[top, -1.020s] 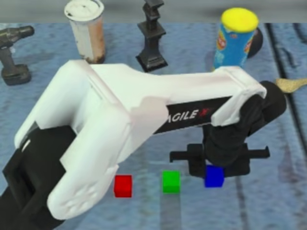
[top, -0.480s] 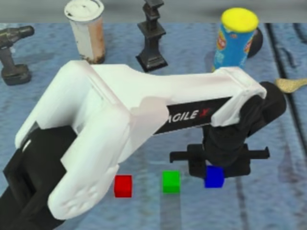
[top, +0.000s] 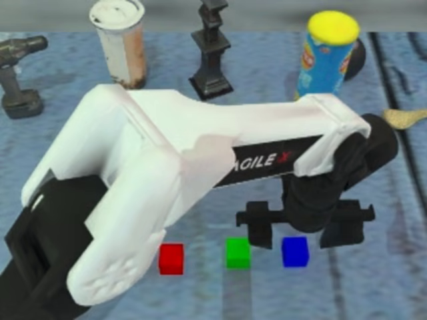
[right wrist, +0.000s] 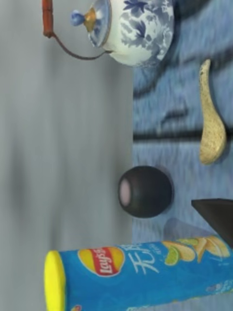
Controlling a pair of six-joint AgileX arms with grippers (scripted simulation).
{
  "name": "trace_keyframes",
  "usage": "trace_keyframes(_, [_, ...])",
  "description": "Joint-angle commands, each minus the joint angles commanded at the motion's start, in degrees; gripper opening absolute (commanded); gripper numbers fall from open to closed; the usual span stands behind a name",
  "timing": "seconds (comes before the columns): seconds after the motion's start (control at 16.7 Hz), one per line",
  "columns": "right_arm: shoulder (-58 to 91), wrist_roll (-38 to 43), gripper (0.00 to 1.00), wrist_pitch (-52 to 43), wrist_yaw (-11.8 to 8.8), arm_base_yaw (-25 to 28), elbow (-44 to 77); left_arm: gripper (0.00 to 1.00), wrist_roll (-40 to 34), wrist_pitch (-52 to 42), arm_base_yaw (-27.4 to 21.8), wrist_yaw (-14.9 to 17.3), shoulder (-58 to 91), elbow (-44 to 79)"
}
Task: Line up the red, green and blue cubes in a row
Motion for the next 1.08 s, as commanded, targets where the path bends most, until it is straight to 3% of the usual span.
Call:
trace_keyframes(0.54, [0.00, 0.00, 1.00, 0.00, 0.00, 0.00, 0.00, 1.00, -0.02, -0.21, 0.06, 0.00, -0.03, 0.20])
trace_keyframes(1.08, [0.00, 0.00, 1.00, 0.00, 0.00, 0.00, 0.00, 1.00, -0.42, -13.82, 0.83, -0.04, -2.97, 10.86])
